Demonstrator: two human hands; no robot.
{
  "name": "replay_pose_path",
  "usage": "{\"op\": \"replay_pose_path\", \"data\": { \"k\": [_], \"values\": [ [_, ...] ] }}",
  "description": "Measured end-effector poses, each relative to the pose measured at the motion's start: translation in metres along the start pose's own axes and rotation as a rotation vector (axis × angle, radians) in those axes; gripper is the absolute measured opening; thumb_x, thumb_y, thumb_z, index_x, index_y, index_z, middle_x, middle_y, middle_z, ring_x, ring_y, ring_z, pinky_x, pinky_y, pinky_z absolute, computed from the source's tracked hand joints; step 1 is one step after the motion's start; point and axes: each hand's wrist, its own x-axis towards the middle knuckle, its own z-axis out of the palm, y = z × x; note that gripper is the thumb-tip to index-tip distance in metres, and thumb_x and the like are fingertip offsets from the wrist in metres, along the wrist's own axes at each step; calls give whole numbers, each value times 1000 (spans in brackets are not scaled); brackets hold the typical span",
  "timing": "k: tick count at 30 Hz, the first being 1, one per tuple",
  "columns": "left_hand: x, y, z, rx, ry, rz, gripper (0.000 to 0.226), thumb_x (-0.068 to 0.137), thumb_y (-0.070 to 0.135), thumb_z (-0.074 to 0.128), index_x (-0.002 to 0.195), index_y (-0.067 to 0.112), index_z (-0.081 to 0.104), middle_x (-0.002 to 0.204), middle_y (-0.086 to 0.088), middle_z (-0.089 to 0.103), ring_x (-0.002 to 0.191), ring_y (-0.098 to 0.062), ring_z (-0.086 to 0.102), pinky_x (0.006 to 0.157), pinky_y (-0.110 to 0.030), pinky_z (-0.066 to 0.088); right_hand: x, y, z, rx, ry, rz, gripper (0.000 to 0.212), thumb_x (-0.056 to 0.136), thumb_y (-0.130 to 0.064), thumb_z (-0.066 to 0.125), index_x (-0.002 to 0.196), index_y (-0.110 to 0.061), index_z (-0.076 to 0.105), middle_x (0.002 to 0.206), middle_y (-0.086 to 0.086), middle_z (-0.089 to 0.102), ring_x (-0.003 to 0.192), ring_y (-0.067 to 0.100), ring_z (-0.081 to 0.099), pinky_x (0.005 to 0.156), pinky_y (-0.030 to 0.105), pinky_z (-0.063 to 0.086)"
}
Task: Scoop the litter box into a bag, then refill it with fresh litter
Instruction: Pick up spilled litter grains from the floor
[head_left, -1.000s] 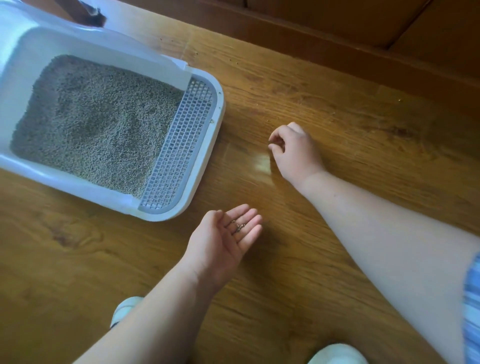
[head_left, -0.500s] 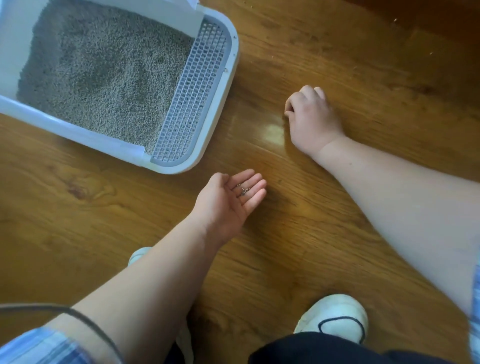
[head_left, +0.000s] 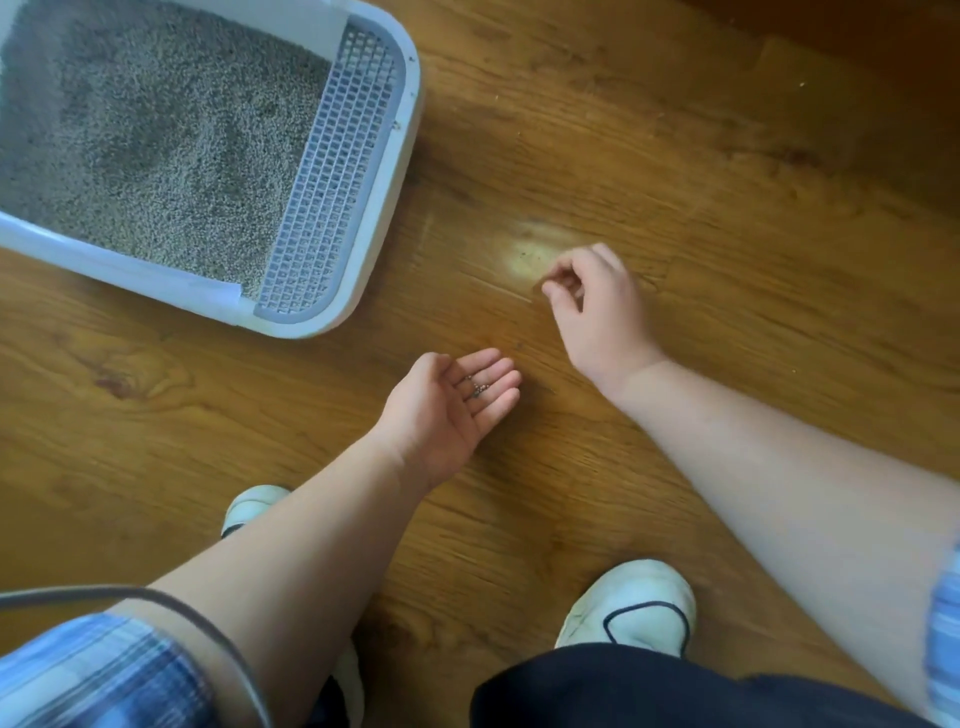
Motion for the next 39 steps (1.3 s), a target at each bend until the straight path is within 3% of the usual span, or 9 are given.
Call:
{"op": "replay_pose_path", "data": {
  "k": [7,15,21,25,29,36,39],
  "values": [
    [-5,7,1,14,2,28,48,103,24,26,121,-3,60,112,-21,71,103,-31,70,88,-40,55,43,2,10,-137,-60,-57,4,90,-19,64,90,-24,64,97,-6,58,99,20,55,85,45,49],
    [-6,7,8,18,-10,32,46,101,22,28,117,-4,62,110,-21,72,99,-31,72,86,-40,55,39,11,17,-182,-16,-123,6,87,-10,67,84,-12,63,94,7,60,94,29,53,82,37,44],
    [-5,4,10,17,-9,35,46,101,22,28,118,-4,61,111,-21,72,100,-31,72,87,-41,55,42,8,18,-233,-42,-99,6,93,-13,60,91,-14,66,100,6,60,101,28,53,88,41,46],
    [-4,4,14,22,-12,36,46,101,22,28,118,-4,62,111,-21,72,100,-31,72,83,-40,57,45,0,18,-169,-31,-106,7,94,-15,61,92,-14,68,101,3,62,103,23,53,86,29,40],
    [-4,7,18,24,-13,46,46,102,22,28,118,-5,61,109,-22,72,98,-31,72,86,-41,56,46,2,18,-148,-76,-136,5,92,-14,63,91,-14,68,99,2,61,102,23,53,87,36,47],
    [-1,14,22,24,2,59,45,101,20,27,117,-4,62,109,-22,72,98,-31,72,88,-41,55,47,0,21,-240,-78,-202,9,92,-9,57,87,-13,64,95,3,60,95,27,54,72,39,48],
    [2,16,23,24,18,66,45,100,19,27,116,-5,62,107,-22,72,98,-32,72,86,-41,56,49,-4,22,-348,-122,-185,11,94,-8,52,92,-15,61,101,2,58,98,25,52,67,34,38]
  ]
}}
